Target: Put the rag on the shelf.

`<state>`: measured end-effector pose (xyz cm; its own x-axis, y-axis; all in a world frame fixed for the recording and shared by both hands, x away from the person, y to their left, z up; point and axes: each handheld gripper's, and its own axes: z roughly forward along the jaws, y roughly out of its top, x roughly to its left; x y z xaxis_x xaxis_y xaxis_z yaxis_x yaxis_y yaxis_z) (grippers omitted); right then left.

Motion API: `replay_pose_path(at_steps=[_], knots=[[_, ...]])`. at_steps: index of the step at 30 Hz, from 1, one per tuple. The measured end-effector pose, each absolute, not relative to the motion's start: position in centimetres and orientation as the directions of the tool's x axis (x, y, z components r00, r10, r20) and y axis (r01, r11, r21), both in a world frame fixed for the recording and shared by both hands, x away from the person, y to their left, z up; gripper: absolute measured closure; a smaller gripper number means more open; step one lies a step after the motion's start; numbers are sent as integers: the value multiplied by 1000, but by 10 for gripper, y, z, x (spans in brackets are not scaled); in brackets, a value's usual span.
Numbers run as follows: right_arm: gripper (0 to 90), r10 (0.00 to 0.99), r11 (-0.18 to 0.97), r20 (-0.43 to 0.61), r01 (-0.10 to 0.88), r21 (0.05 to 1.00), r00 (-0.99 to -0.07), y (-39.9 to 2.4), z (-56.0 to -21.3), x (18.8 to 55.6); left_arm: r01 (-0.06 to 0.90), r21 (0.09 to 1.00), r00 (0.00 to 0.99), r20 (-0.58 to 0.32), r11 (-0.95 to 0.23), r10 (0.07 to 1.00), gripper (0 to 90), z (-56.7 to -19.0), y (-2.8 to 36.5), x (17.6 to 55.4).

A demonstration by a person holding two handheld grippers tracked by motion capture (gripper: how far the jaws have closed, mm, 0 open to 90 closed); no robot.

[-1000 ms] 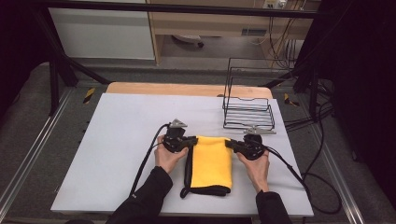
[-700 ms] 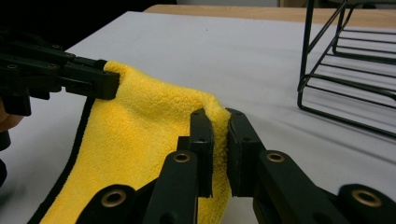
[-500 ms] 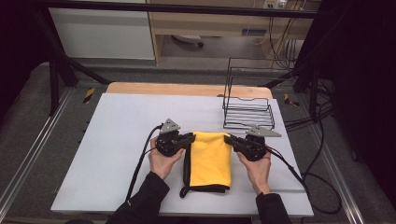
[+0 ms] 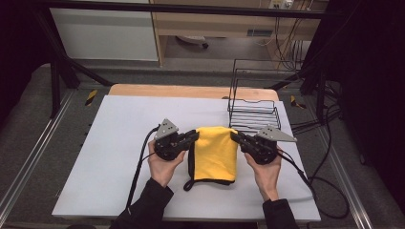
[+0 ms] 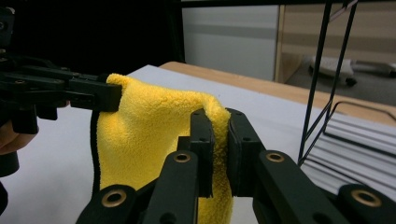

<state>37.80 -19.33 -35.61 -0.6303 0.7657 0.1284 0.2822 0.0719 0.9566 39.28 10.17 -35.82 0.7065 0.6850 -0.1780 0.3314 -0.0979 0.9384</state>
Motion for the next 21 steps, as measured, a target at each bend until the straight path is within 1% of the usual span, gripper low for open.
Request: replay_pose_path(at_steps=[13,21], knots=[[830,776,65,32,130,989,-630,-193,-323,368,201,979,704,-131,-19,698,813,-330,100,385],[830,787,56,-10,54,997,-617,-193,-305,365,149,989,710,-109,3,696,813,-311,98,385]])
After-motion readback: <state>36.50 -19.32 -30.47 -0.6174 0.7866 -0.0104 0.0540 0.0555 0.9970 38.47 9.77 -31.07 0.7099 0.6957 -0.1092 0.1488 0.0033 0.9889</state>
